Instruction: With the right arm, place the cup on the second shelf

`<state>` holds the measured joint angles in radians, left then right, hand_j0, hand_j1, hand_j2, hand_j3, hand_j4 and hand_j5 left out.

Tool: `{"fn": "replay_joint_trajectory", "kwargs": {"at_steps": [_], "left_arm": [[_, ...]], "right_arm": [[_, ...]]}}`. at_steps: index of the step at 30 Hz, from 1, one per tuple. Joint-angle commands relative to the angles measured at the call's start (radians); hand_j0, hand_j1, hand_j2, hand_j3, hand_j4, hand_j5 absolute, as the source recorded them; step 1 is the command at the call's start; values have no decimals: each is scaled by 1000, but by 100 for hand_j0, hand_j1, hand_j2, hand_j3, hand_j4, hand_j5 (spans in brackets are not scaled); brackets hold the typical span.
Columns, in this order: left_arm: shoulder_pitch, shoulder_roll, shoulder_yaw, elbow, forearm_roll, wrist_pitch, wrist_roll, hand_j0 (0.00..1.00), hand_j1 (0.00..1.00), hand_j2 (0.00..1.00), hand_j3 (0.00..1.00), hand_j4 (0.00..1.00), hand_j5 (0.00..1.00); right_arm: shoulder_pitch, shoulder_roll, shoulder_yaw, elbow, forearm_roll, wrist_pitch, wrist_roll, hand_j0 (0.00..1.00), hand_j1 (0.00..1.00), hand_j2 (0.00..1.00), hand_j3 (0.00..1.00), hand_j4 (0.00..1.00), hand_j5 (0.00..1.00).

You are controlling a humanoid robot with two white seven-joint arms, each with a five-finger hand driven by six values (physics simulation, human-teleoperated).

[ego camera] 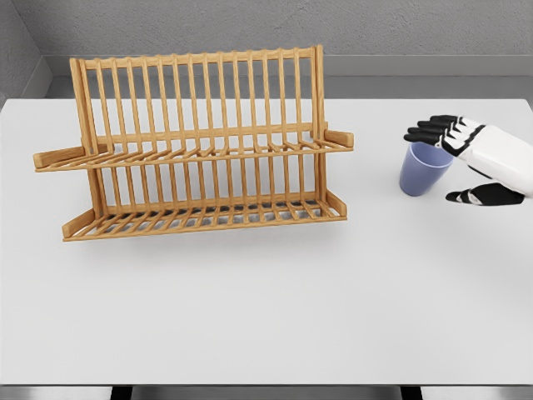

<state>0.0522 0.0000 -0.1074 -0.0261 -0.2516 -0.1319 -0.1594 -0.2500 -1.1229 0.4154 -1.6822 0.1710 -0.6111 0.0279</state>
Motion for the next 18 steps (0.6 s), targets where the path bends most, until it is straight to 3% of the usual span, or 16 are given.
{"fn": "replay_joint_trajectory", "kwargs": {"at_steps": [1,4,6,8,11,13,16,18], "left_arm": [[0,0,0,0,0,0,0,100,100,100,100,100,100],[0,0,0,0,0,0,-2,100,100,100,100,100,100],[0,0,0,0,0,0,0,100,100,100,100,100,100],[0,0,0,0,0,0,0,100,100,100,100,100,100],[0,0,0,0,0,0,0,100,100,100,100,100,100],[0,0,0,0,0,0,0,100,100,100,100,100,100],[0,0,0,0,0,0,0,100,100,100,100,100,100],[0,0,0,0,0,0,0,100,100,100,100,100,100]], "right_arm": [[0,-2,2,-2,-7,0,0,100,100,100,100,100,100],[-28,-6,-9,13,-19,0,-9,100,100,100,100,100,100],[-32,-9,-56,25,-15,137,-9,100,100,100,100,100,100],[-37,-9,-64,42,-7,142,32,100,100,100,100,100,100],[-55,-28,-167,52,-7,180,409,100,100,100,100,100,100],[-139,-17,-161,78,-7,186,559,100,100,100,100,100,100],[-238,20,-147,114,-5,188,583,100,100,100,100,100,100],[-374,72,-18,176,7,186,583,100,100,100,100,100,100]]}}
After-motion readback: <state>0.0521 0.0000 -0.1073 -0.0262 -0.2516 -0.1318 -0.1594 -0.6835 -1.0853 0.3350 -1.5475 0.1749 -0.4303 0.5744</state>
